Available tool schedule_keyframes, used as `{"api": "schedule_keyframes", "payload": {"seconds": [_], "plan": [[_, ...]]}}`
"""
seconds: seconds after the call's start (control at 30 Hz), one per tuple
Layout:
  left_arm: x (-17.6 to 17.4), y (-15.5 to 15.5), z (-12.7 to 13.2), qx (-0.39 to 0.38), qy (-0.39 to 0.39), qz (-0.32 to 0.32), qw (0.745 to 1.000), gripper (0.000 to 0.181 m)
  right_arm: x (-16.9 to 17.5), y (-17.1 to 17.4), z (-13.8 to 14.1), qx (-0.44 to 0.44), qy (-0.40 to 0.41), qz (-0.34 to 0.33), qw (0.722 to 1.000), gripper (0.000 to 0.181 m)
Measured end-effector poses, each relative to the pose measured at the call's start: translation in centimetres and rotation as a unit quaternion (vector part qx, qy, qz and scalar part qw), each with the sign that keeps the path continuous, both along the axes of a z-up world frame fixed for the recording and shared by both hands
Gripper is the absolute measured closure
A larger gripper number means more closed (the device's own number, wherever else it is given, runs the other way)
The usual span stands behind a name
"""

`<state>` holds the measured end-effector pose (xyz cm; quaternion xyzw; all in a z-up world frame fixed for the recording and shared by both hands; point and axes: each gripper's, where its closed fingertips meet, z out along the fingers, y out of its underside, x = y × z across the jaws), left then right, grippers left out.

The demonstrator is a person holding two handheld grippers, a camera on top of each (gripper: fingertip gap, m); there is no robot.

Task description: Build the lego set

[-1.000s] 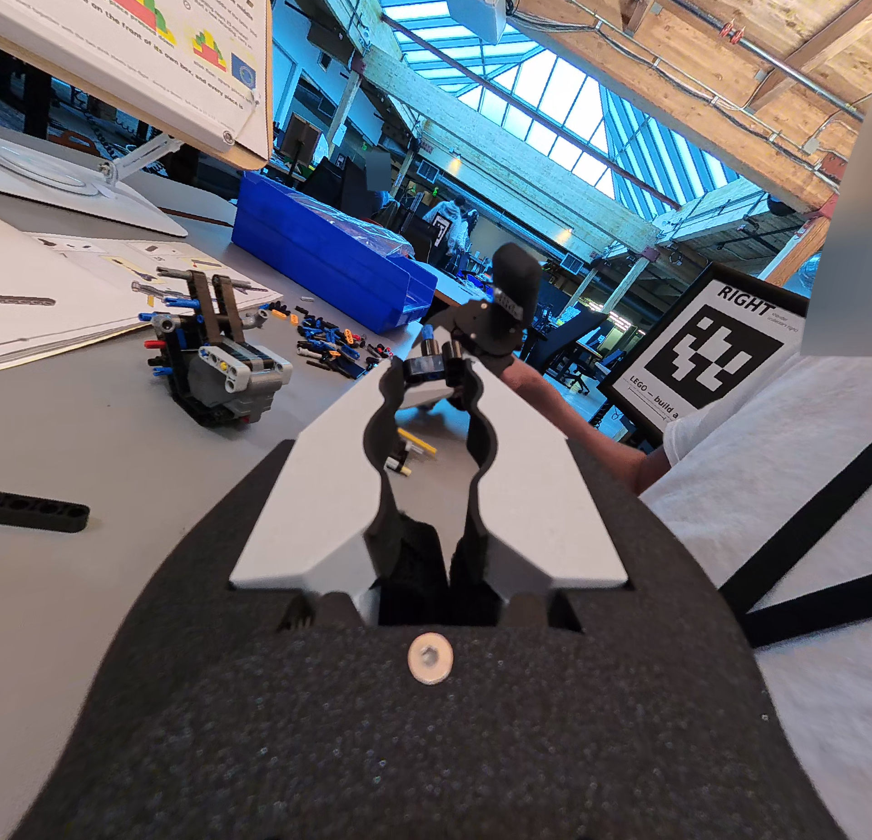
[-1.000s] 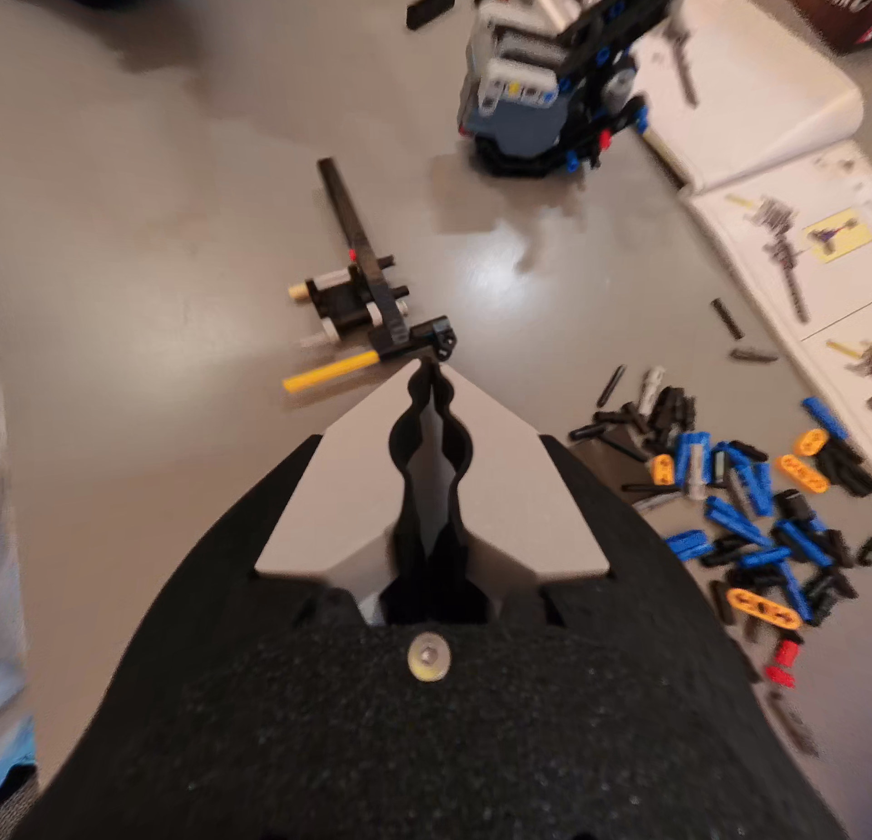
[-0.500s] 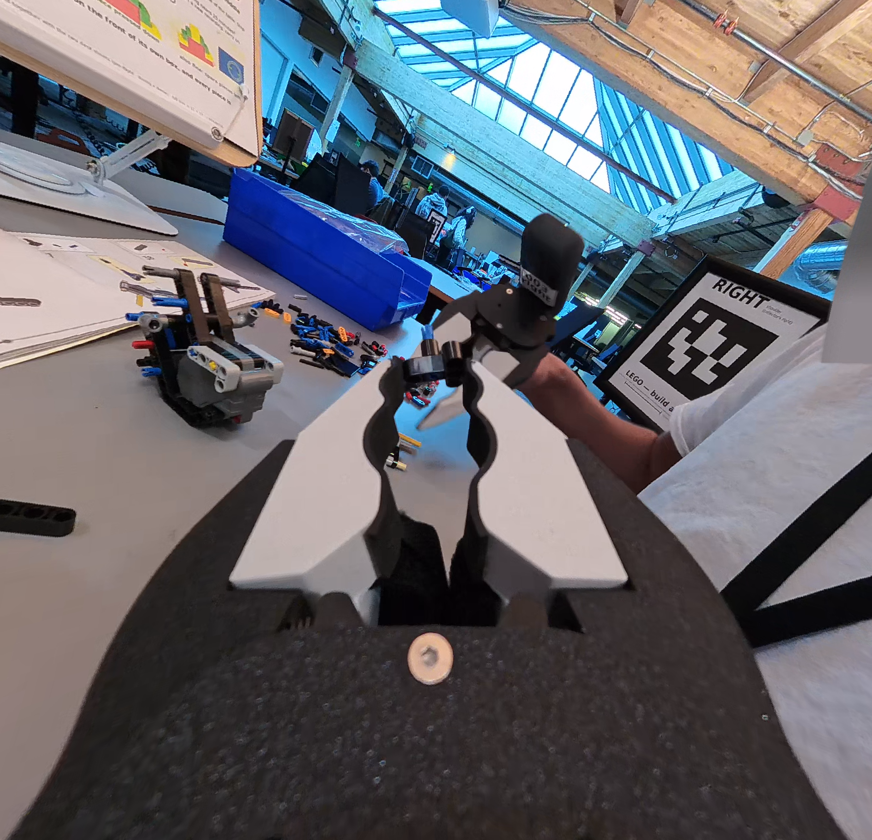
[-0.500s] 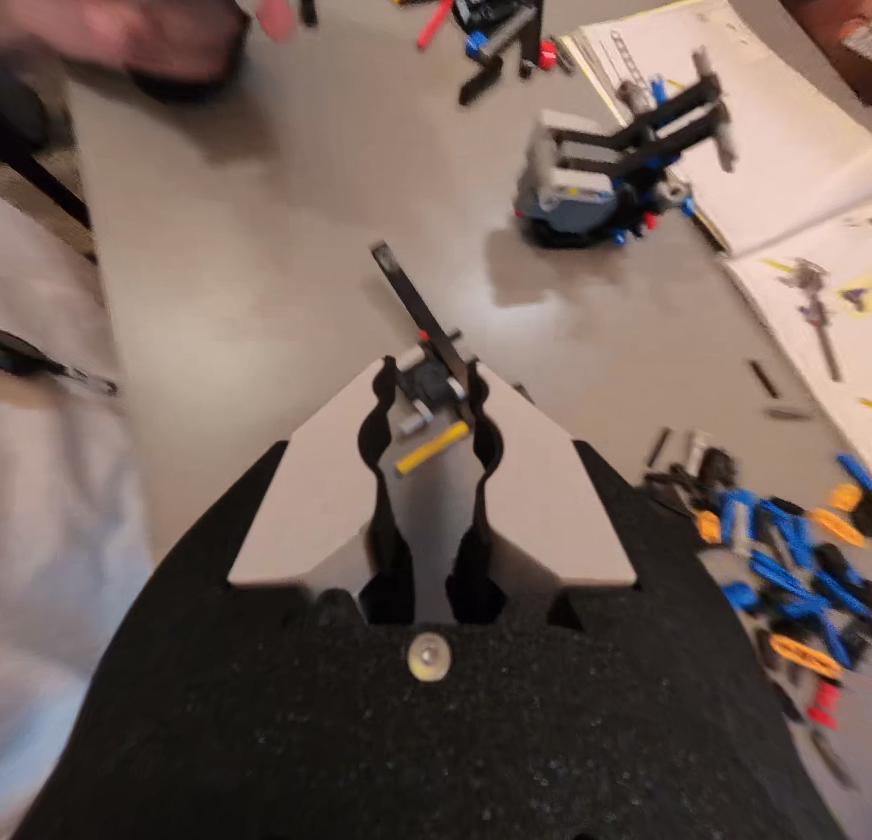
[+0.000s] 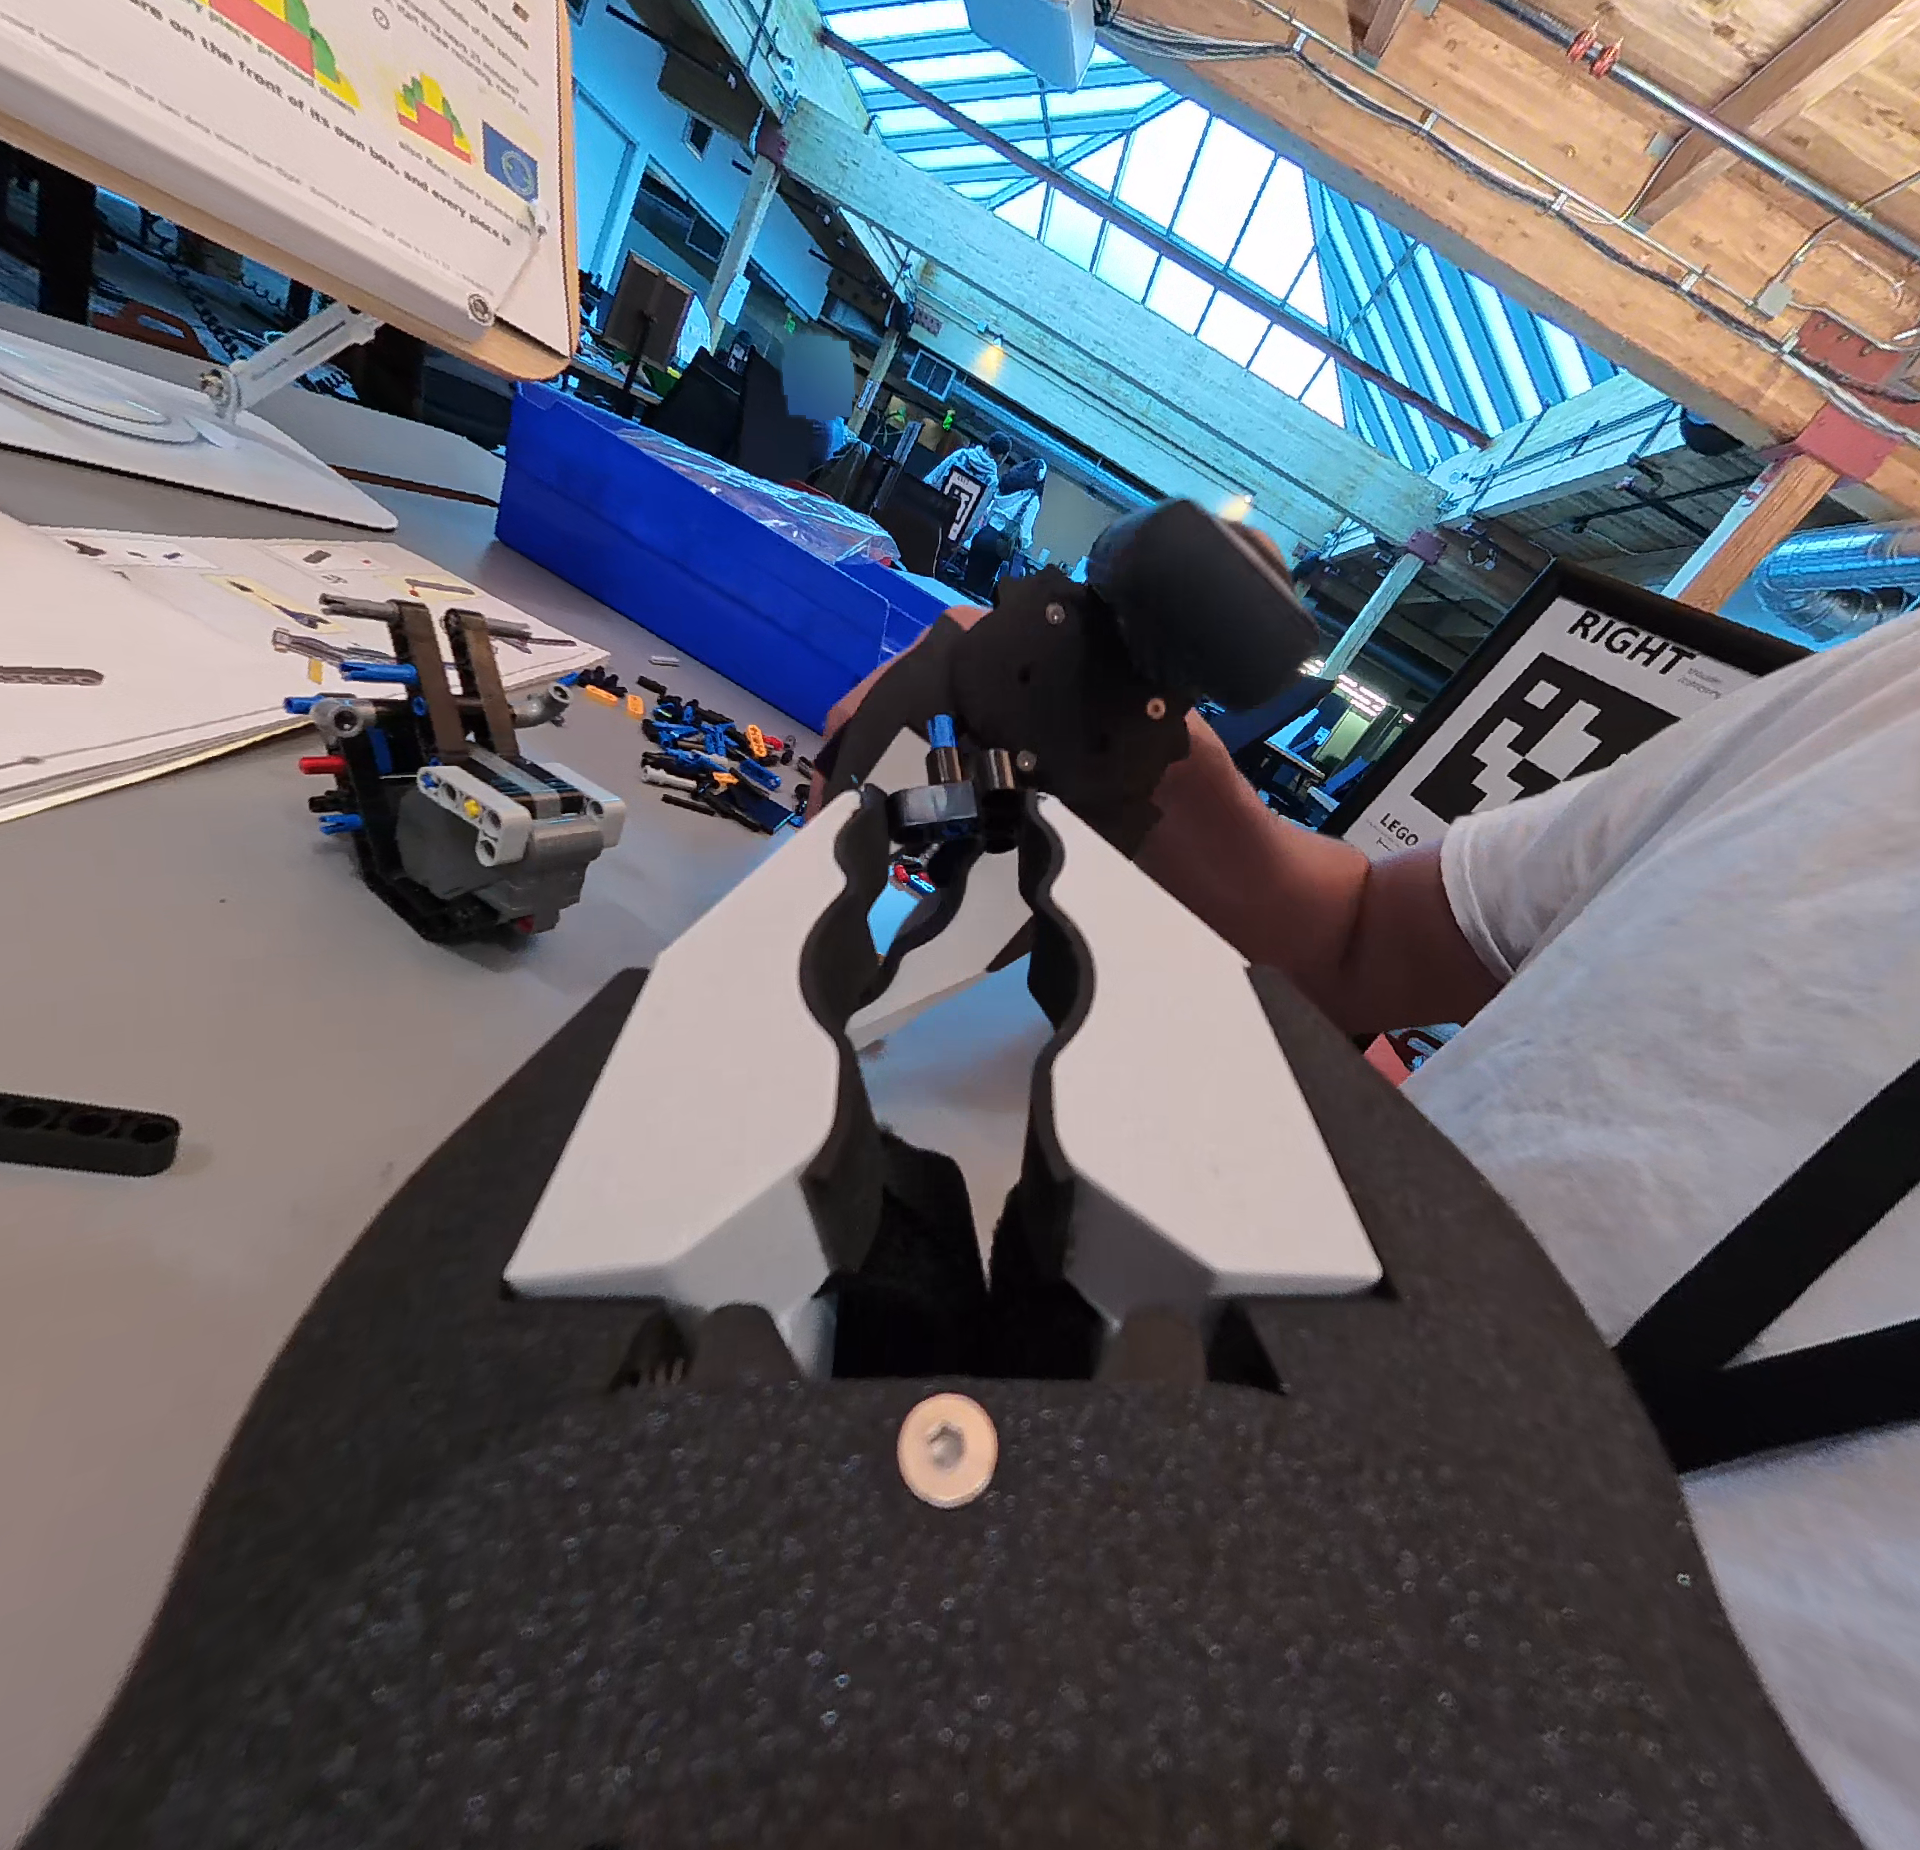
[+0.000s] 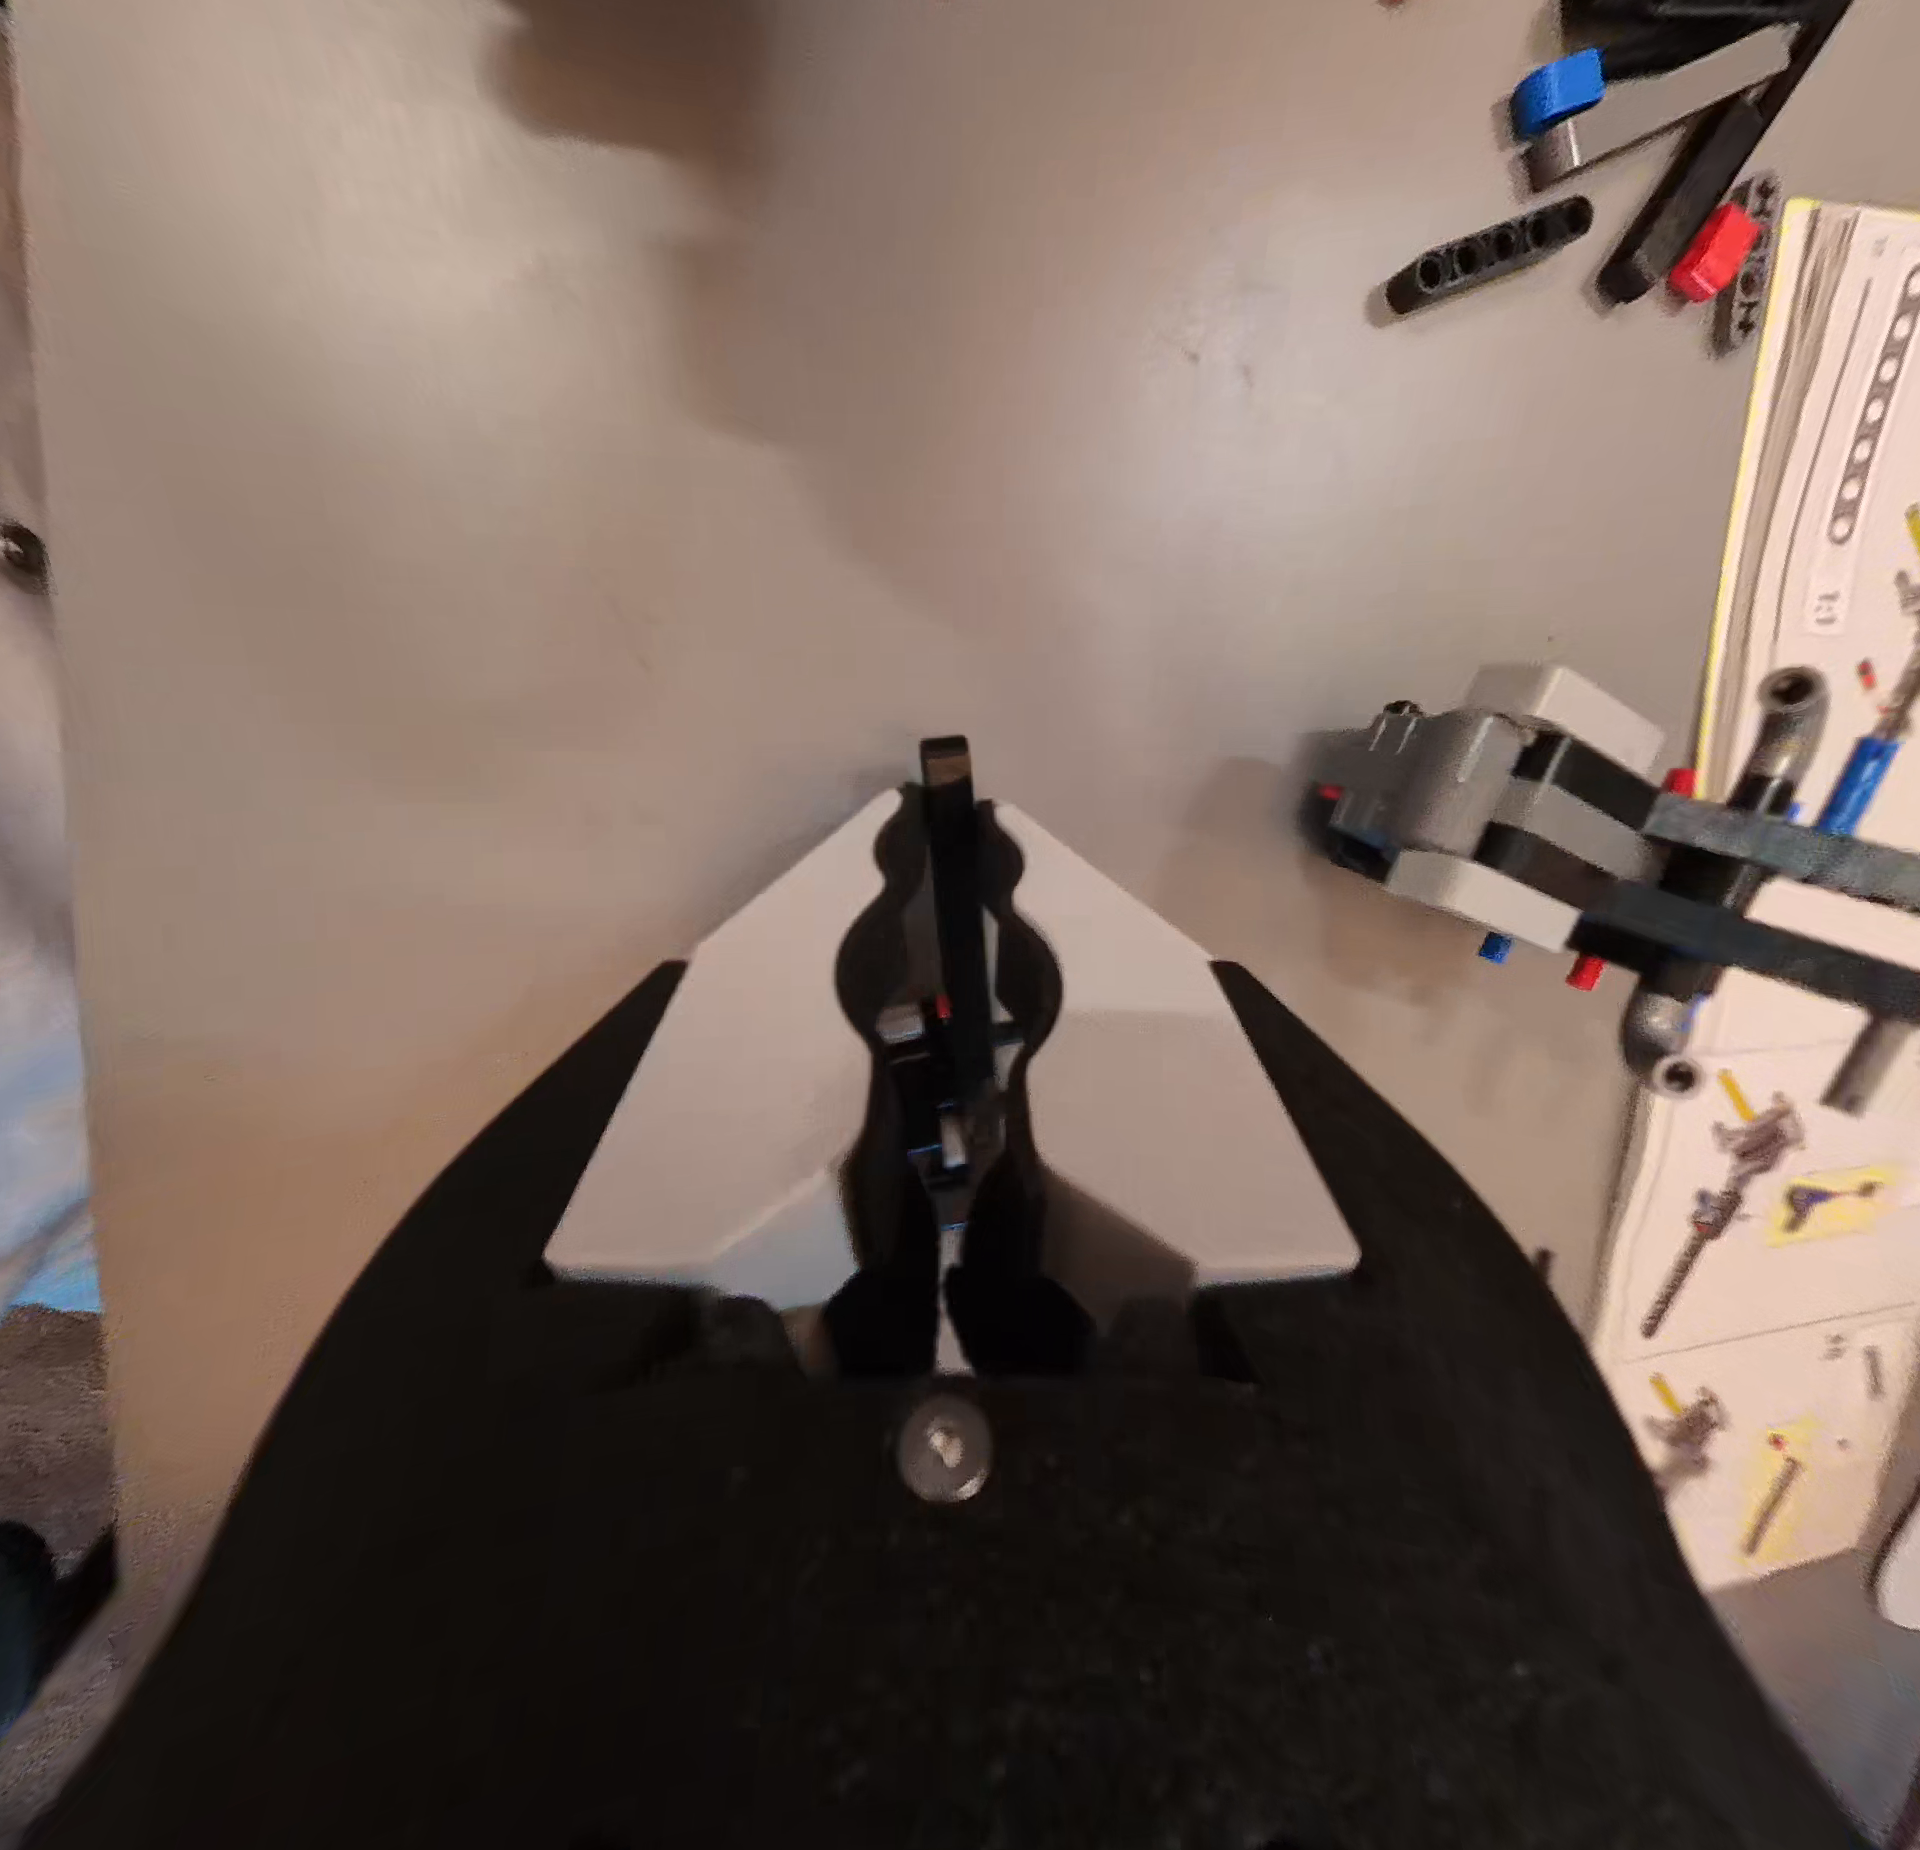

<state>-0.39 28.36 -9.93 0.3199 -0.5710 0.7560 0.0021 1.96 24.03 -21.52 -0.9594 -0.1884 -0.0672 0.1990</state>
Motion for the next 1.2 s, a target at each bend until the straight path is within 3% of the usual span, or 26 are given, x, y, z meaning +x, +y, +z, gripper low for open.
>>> {"api": "schedule_keyframes", "payload": {"seconds": [0.03, 0.13, 0.23, 0.37, 0.5, 0.57, 0.7, 0.87, 1.07, 1.2], "plan": [[0.0, 0.0, 0.0, 0.000, -0.001, 0.000, 1.000, 0.159, 0.1, 0.1, 0.1, -0.001, -0.011, 0.007, 1.000, 0.173], [0.1, 0.3, 0.1, 0.000, -0.004, 0.009, 1.000, 0.159, 0.1, 0.8, 1.8, 0.047, 0.011, -0.006, 0.999, 0.174], [0.4, 0.9, 0.2, 0.000, -0.008, 0.027, 1.000, 0.159, 1.1, 2.1, 5.1, 0.165, 0.055, -0.055, 0.983, 0.174], [0.9, 1.5, 0.2, -0.007, -0.003, 0.042, 0.999, 0.159, 2.3, 3.1, 9.0, 0.348, 0.101, -0.113, 0.925, 0.174], [1.0, 1.7, 0.2, -0.009, -0.001, 0.044, 0.999, 0.159, 3.8, 2.2, 10.1, 0.455, 0.141, -0.161, 0.864, 0.174], [1.0, 1.7, 0.2, -0.009, -0.001, 0.043, 0.999, 0.159, 3.9, 1.4, 9.6, 0.472, 0.160, -0.172, 0.850, 0.175], [1.0, 1.5, 0.1, -0.008, 0.001, 0.037, 0.999, 0.159, 3.9, -0.3, 8.5, 0.480, 0.101, -0.172, 0.854, 0.174], [0.9, 1.3, 0.1, -0.007, 0.001, 0.033, 0.999, 0.159, 3.1, -1.2, 8.6, 0.498, 0.110, -0.173, 0.843, 0.174], [0.4, 0.5, -0.1, 0.008, -0.001, 0.019, 1.000, 0.159, 3.4, -0.3, 8.7, 0.486, 0.129, -0.189, 0.843, 0.174], [-0.3, -2.2, -1.4, 0.084, 0.015, 0.021, 0.996, 0.159, 3.7, 1.2, 10.2, 0.497, 0.163, -0.214, 0.825, 0.174]]}}
